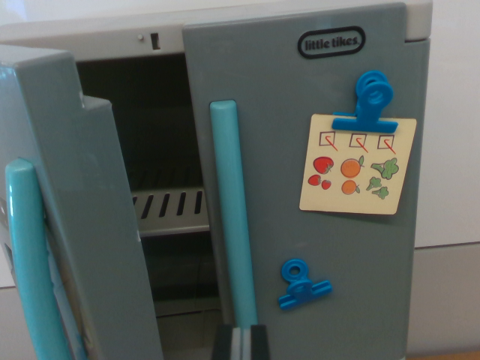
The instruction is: Close fridge door
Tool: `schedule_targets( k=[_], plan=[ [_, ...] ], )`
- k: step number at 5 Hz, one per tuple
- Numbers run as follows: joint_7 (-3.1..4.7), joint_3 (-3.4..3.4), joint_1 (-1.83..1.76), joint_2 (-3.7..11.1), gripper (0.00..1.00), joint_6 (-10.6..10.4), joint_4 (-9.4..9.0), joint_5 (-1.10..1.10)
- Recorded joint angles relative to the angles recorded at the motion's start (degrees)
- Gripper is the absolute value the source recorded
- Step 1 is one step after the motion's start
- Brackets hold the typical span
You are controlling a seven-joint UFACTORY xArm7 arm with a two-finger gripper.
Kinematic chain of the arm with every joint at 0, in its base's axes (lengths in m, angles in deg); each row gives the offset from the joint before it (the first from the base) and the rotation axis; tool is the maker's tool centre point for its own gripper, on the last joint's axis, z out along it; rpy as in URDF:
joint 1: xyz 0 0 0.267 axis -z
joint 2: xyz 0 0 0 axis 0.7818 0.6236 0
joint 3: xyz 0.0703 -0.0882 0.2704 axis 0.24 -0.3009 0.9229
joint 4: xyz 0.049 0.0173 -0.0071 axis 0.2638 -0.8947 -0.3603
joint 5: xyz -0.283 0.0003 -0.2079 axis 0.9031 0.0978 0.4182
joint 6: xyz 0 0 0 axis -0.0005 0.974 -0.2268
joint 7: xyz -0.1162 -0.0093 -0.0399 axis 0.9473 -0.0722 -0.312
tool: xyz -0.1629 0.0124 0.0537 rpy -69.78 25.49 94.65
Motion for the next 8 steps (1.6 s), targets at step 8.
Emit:
schedule_targets(
  k=[8],
  plan=[
    [0.0, 0.95, 0.0, 0.24, 1.0, 0.0, 0.0, 0.0]
  ],
)
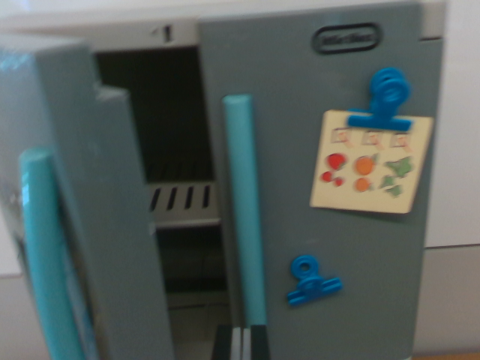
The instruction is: Close fridge door
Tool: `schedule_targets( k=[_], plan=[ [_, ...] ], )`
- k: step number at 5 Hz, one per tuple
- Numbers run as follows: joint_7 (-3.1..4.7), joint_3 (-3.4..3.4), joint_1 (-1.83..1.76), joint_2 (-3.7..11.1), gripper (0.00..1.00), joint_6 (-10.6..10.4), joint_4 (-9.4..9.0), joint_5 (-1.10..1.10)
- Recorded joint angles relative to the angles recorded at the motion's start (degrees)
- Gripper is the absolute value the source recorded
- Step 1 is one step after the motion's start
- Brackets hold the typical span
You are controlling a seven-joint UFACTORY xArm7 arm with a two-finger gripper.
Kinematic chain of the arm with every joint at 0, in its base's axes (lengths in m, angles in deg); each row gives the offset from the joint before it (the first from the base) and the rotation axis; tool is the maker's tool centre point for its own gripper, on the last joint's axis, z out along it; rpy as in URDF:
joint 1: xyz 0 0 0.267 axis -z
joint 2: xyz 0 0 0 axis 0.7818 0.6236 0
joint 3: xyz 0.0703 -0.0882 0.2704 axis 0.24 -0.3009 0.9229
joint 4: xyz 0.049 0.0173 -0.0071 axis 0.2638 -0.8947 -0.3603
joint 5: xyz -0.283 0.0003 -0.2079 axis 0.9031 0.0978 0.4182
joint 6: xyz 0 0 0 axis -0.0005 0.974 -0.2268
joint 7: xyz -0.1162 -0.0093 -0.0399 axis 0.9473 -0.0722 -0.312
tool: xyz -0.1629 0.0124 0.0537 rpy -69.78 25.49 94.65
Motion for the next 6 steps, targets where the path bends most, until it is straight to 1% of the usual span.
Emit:
schedule_targets(
  k=[1, 2, 3, 4, 5, 6],
  plan=[
    [0.0, 2.09, 0.0, 1.18, 1.0, 0.0, 0.0, 0.0],
    [0.0, 2.09, 0.0, 1.18, 1.0, 0.0, 0.0, 0.0],
    [0.0, 4.5, 0.0, 3.62, 1.0, 0.0, 0.0, 0.0],
    [0.0, 4.5, 0.0, 3.62, 1.0, 0.0, 0.0, 0.0],
    [0.0, 6.87, 0.0, 6.71, 1.0, 0.0, 0.05, 0.0],
    [0.0, 6.87, 0.0, 6.71, 1.0, 0.0, 0.05, 0.0]
  ],
)
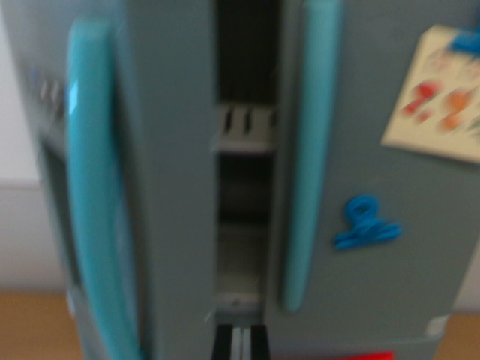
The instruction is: Close fridge door
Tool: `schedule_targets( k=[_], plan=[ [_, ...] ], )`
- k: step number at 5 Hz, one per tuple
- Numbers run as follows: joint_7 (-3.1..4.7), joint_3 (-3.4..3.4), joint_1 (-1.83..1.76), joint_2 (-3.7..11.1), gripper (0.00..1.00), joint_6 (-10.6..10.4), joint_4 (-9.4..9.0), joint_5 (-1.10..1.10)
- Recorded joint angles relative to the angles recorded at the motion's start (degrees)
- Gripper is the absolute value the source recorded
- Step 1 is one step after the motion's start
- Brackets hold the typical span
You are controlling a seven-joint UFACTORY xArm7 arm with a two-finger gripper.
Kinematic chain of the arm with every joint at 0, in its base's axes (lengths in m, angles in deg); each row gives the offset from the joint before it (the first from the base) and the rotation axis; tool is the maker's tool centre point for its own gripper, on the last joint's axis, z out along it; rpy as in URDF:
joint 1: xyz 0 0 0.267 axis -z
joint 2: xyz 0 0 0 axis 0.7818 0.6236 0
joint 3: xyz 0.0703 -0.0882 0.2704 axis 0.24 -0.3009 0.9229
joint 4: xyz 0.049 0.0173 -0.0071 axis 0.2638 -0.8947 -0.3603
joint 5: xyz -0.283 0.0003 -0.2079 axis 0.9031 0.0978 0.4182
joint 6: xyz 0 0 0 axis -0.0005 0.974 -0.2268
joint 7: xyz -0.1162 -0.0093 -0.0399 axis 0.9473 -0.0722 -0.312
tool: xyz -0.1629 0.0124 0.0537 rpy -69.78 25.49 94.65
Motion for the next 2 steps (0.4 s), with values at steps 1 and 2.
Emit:
schedule_targets(
  k=[1, 2],
  plan=[
    [0.0, 2.24, 0.0, 2.89, 1.0, 0.0, 0.1, 0.0],
    [0.0, 2.24, 0.0, 2.89, 1.0, 0.0, 0.1, 0.0]
  ],
)
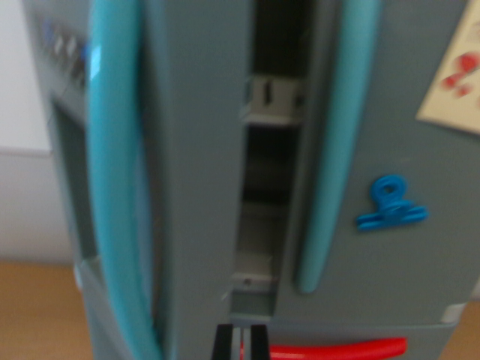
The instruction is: Close fridge door
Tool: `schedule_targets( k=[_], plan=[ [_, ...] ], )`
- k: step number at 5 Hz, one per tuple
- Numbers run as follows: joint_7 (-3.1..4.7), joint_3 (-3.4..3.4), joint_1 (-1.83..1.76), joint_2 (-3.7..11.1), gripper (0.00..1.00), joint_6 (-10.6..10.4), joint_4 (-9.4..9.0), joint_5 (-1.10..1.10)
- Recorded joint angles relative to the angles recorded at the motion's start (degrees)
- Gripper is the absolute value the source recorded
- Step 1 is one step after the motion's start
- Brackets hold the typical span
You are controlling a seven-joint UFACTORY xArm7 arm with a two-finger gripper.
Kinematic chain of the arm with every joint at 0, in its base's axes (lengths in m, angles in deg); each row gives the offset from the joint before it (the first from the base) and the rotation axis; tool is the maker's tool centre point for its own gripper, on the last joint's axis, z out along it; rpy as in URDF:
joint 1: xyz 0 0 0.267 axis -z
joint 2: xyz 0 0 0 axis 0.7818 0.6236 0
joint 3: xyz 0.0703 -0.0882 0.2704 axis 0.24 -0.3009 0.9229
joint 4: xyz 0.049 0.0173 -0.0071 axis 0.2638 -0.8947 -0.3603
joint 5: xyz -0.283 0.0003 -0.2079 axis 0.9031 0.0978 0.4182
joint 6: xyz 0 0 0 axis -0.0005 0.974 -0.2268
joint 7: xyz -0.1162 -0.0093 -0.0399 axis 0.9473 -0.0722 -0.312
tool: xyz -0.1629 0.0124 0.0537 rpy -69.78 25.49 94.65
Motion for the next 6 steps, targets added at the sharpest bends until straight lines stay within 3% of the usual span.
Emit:
schedule_targets(
  k=[1, 2, 3, 4, 5, 6],
  plan=[
    [0.0, 1.93, 0.0, 2.39, 1.0, 0.0, 0.47, 0.0],
    [0.0, 1.93, 0.0, 2.39, 1.0, 0.0, 0.47, 0.0],
    [0.0, 3.86, 0.0, 4.73, 1.0, 0.0, 1.79, 0.0],
    [0.0, 3.86, 0.0, 4.73, 1.0, 0.0, 1.79, 0.0],
    [0.0, 5.74, 0.0, 7.59, 1.0, 0.0, 3.96, 0.0],
    [0.0, 5.74, 0.0, 7.59, 1.0, 0.0, 3.96, 0.0]
  ],
)
